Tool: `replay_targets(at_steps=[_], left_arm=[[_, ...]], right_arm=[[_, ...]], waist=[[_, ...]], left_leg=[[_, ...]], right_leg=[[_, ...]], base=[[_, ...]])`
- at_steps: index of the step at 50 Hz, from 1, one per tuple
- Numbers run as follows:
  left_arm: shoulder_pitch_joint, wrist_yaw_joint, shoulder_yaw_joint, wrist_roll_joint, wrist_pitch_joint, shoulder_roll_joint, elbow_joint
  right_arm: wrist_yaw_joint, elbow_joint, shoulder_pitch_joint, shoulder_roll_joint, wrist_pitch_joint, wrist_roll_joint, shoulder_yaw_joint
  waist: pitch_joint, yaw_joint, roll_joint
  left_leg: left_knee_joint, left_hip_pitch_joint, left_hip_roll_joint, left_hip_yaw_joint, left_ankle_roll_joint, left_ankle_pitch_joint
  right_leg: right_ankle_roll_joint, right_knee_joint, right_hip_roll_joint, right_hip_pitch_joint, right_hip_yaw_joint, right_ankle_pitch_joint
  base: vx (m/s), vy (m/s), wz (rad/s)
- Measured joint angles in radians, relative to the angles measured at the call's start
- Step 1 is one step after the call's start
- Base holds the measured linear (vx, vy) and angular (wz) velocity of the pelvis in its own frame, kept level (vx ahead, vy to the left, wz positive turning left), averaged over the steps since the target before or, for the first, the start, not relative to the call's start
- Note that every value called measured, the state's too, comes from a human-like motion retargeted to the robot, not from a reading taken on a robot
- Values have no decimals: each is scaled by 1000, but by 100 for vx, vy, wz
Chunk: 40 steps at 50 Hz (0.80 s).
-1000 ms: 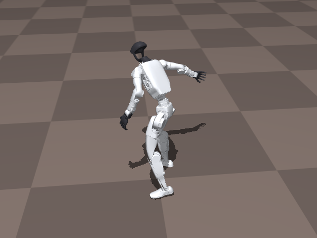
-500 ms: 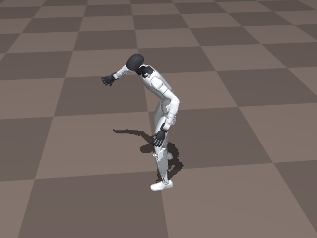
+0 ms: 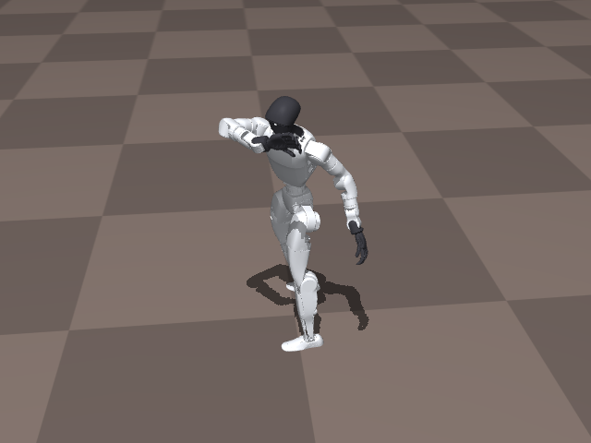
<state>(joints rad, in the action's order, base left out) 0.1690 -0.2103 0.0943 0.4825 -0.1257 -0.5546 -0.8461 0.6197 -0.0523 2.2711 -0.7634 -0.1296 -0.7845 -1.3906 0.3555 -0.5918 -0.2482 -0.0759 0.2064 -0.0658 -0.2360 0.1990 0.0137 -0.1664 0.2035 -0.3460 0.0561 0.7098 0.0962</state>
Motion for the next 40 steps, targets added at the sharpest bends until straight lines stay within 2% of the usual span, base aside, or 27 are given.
replay_targets(at_steps=[6,8,13,17,22,27,30,33,35,36,38,40], left_arm=[[1,43,-6,-9,20,102,-12],[5,65,-11,-38,27,127,-15],[24,100,-59,-80,19,147,19],[76,127,-120,-84,11,137,57],[134,165,-172,-137,22,116,62],[172,191,-175,-240,42,95,46],[190,182,-157,-267,47,86,44],[212,132,-153,-232,50,73,45],[211,74,-159,-169,49,54,37],[205,69,-161,-160,47,54,21],[193,74,-165,-147,47,46,-10],[179,97,-166,-144,54,30,-37]], right_arm=[[-155,-62,-412,241,110,72,207],[-238,-43,-571,327,152,143,236],[-387,145,-867,490,194,363,175],[-487,321,-978,508,225,512,88],[-580,365,-1002,341,251,739,80],[-657,320,-916,20,243,1039,121],[-616,370,-797,-190,239,1109,121],[-423,560,-656,-346,229,1121,117],[-253,770,-550,-395,195,1149,146],[-211,901,-489,-404,176,1158,188],[-183,1159,-338,-418,130,1172,281],[-246,1360,-153,-447,87,1177,341]], waist=[[51,-92,35],[66,-119,43],[136,-159,85],[164,-147,114],[164,-107,108],[164,-63,63],[164,-23,37],[110,33,22],[80,75,35],[60,100,38],[16,150,40],[-30,201,40]], left_leg=[[-26,25,-27,-80,1,8],[-106,95,-26,-109,23,29],[-207,238,-24,-197,62,40],[-204,324,-10,-242,63,5],[-177,382,-16,-224,63,-33],[-154,318,-44,-110,63,-38],[-153,231,-56,-23,63,-30],[-118,130,-89,50,63,-42],[4,5,-143,81,63,-100],[3,-21,-145,105,63,-101],[-5,-62,-145,149,63,-104],[-15,-90,-147,188,63,-109]], right_leg=[[53,107,18,-1,68,-45],[69,190,8,-38,102,-79],[99,291,20,-94,201,-163],[112,323,22,-146,252,-228],[98,393,-6,-243,218,-297],[44,468,-51,-305,79,-328],[5,485,-68,-298,-17,-329],[-19,438,-40,-263,-91,-317],[-30,328,33,-189,-122,-295],[-32,308,39,-173,-143,-287],[-37,273,47,-149,-183,-274],[-43,240,56,-134,-221,-262]], base=[[-1,-9,61],[-10,-15,68],[-17,-17,75],[-22,-15,57],[-24,-15,-12],[-18,-15,-96],[-8,-12,-127],[0,-15,-137],[2,-21,-137],[6,-10,-123],[9,-3,-110],[11,-5,-101]])
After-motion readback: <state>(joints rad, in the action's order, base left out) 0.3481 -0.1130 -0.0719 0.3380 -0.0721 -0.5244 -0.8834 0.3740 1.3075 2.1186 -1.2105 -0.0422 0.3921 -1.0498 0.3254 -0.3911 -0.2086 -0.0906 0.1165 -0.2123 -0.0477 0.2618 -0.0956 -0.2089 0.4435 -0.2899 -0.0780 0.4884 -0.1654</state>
